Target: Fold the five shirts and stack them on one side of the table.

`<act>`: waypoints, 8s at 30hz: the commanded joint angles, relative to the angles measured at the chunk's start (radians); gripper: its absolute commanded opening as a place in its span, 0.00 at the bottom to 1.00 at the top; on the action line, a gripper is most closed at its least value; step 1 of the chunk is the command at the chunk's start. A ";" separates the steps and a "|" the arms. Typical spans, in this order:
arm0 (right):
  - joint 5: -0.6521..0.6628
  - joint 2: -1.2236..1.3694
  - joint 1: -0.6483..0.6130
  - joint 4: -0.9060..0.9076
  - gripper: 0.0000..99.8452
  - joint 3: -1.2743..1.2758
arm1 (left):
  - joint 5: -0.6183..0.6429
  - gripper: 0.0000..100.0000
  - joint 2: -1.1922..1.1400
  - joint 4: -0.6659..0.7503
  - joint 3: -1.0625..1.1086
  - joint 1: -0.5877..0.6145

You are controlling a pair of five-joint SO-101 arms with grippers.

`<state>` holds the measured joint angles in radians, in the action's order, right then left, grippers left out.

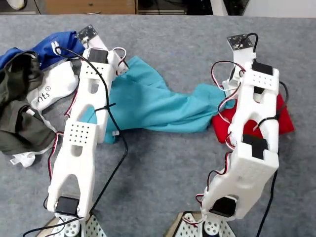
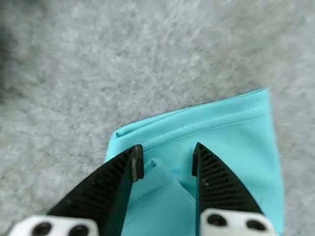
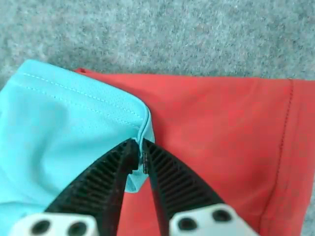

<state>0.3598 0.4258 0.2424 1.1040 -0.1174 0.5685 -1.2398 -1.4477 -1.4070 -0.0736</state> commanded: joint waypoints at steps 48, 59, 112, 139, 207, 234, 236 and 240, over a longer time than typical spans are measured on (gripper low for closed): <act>-0.006 0.035 -0.002 -0.041 0.01 -0.007 | -0.006 0.17 0.048 -0.282 -0.222 -0.068; -0.009 0.044 0.001 -0.038 0.01 -0.025 | -0.129 0.17 0.058 -0.311 -0.222 -0.026; -0.003 -0.986 -0.064 0.212 0.01 -0.058 | -0.313 0.02 1.165 -0.313 0.342 0.028; 0.129 -1.667 0.085 -0.021 0.00 -0.127 | -0.726 0.02 2.206 -0.310 0.806 0.316; 0.187 -0.417 -1.265 0.180 0.15 0.297 | -0.801 0.02 2.646 -0.261 1.964 0.516; 0.250 -0.099 -1.311 0.178 0.15 0.090 | -0.798 0.02 2.644 -0.152 1.969 0.741; 0.282 -0.101 -1.313 0.219 0.15 0.082 | -0.798 0.02 2.644 -0.152 1.969 0.741; 0.345 -0.120 -1.313 0.270 0.15 0.087 | -0.798 0.02 2.644 -0.152 1.969 0.741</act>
<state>0.6590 0.3307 -1.0510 1.3387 0.0130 -0.2248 1.4055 -1.6195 0.5600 0.6552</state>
